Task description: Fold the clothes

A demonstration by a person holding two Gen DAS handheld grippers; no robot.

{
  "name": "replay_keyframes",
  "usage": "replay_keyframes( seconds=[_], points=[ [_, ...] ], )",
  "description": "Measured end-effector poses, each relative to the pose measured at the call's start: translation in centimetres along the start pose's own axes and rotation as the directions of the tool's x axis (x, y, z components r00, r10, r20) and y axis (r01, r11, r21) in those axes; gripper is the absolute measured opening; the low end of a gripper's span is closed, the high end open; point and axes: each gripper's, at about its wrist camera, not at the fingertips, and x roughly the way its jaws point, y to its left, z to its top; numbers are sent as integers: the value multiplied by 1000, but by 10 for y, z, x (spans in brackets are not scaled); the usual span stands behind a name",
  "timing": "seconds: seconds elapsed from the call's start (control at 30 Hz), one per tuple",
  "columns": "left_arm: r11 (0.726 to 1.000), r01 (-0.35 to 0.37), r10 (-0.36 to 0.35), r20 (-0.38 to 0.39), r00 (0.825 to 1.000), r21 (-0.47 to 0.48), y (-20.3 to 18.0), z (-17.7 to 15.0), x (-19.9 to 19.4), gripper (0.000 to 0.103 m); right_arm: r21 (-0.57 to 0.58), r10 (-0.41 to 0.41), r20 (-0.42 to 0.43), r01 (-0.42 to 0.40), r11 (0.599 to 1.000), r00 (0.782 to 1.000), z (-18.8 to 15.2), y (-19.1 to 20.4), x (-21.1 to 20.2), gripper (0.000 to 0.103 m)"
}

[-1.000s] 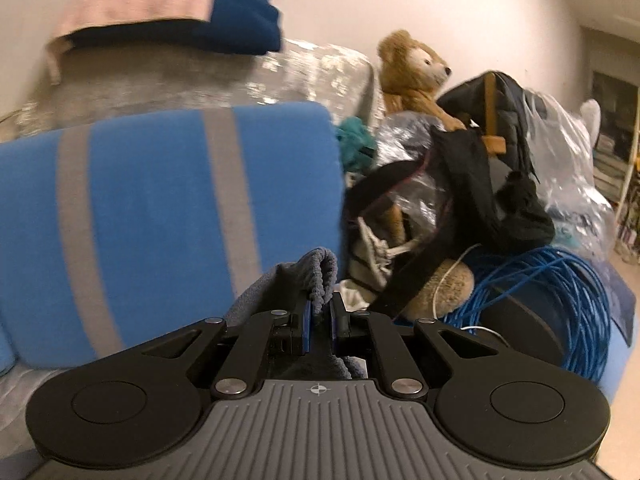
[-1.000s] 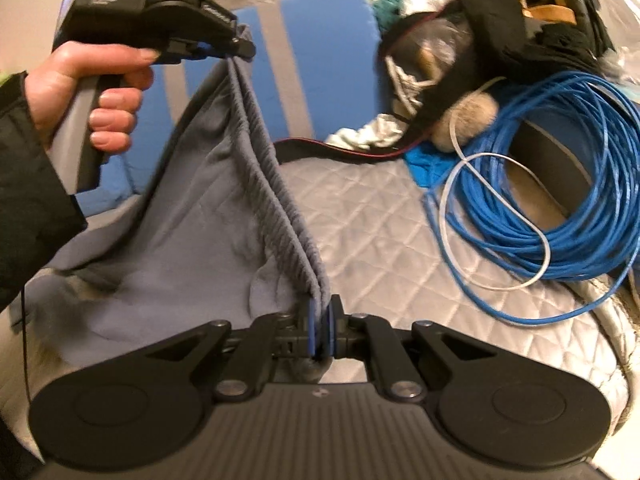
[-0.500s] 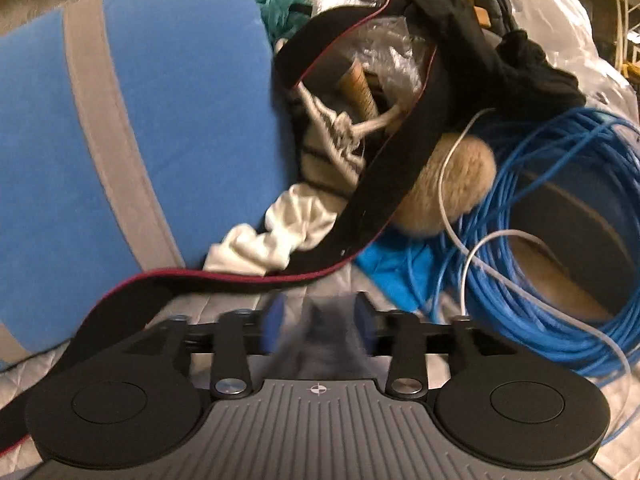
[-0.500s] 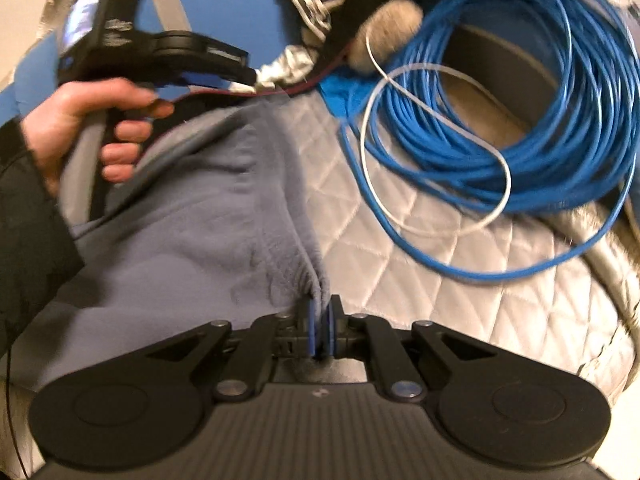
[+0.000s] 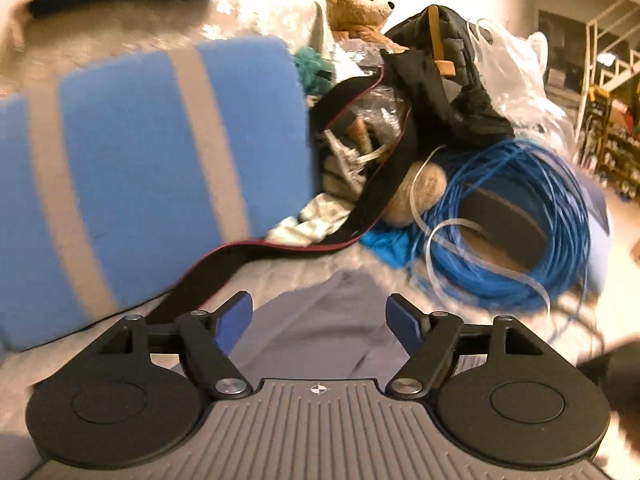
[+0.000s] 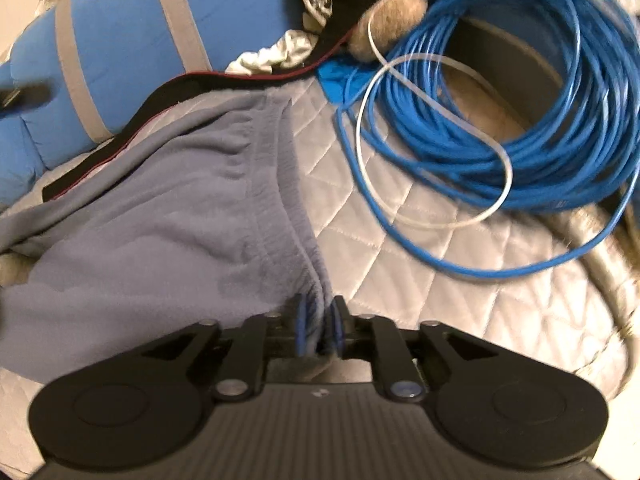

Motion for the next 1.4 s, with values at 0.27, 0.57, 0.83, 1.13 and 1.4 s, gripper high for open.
replay_keyframes(
  seconds=[0.27, 0.57, 0.83, 1.13, 1.4],
  points=[
    [994, -84, 84, 3, 996, 75, 11, -64, -78, 75, -212, 3, 97, 18, 977, 995, -15, 17, -41, 77],
    [980, -152, 154, -9, 988, 132, 20, -136, -150, 82, -540, -20, 178, 115, 834, 984, -43, 31, -66, 81],
    [978, -172, 180, -53, 982, 117, 22, -177, -169, 82, -785, -31, 191, 172, 595, 981, -69, 33, -52, 82],
    [970, -168, 184, -79, 980, 178, 13, -204, -182, 82, -947, -32, 288, 290, 141, 957, -112, 43, -12, 80],
    [959, -187, 210, -91, 973, 211, 10, -217, -184, 82, -904, 44, 403, 405, -138, 914, -136, 39, 9, 75]
  ],
)
